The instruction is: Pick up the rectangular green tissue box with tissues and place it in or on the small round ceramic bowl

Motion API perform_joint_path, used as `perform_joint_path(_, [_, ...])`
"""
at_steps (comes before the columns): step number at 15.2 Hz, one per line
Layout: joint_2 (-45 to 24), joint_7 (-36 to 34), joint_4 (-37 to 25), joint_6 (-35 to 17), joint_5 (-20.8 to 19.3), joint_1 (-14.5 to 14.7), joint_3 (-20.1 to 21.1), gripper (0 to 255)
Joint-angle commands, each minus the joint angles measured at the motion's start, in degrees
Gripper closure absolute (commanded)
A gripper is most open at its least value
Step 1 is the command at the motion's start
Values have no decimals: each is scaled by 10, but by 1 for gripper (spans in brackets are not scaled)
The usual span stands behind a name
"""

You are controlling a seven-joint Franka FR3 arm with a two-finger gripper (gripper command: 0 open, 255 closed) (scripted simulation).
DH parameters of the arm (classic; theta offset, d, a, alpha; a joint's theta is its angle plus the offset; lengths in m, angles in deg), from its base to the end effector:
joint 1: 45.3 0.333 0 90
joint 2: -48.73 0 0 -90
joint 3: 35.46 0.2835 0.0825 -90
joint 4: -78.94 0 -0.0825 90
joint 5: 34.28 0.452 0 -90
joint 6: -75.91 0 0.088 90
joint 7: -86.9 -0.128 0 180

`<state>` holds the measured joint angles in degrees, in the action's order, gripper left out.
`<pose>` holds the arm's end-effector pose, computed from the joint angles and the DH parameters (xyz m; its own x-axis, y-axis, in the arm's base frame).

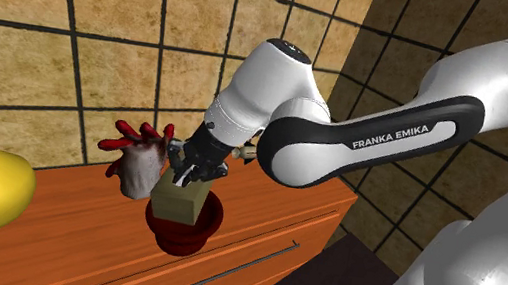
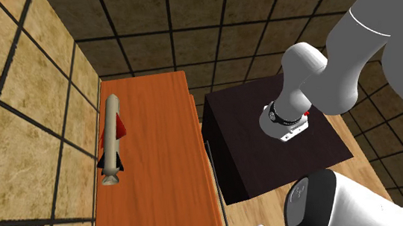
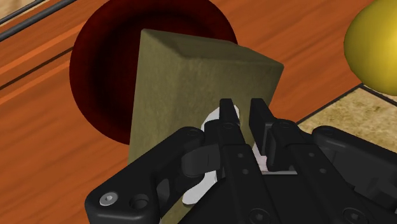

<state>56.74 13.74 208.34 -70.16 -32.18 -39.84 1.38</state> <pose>0.4481 0.4073 0.3638 0.8230 -0.5437 0.1644 -0.4628 -0.8097 -0.3608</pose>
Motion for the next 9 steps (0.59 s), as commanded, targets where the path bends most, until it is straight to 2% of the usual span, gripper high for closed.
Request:
perform_joint_path(1, [-1, 0, 1, 0, 0, 0, 0, 255])
perform_joint_path(4, [-1, 0, 1, 0, 0, 0, 0, 255])
perform_joint_path(5, [-1, 0, 0, 0, -1, 0, 0, 0])
perform_joint_path(9, [-1, 0, 0, 0, -1, 0, 0, 0])
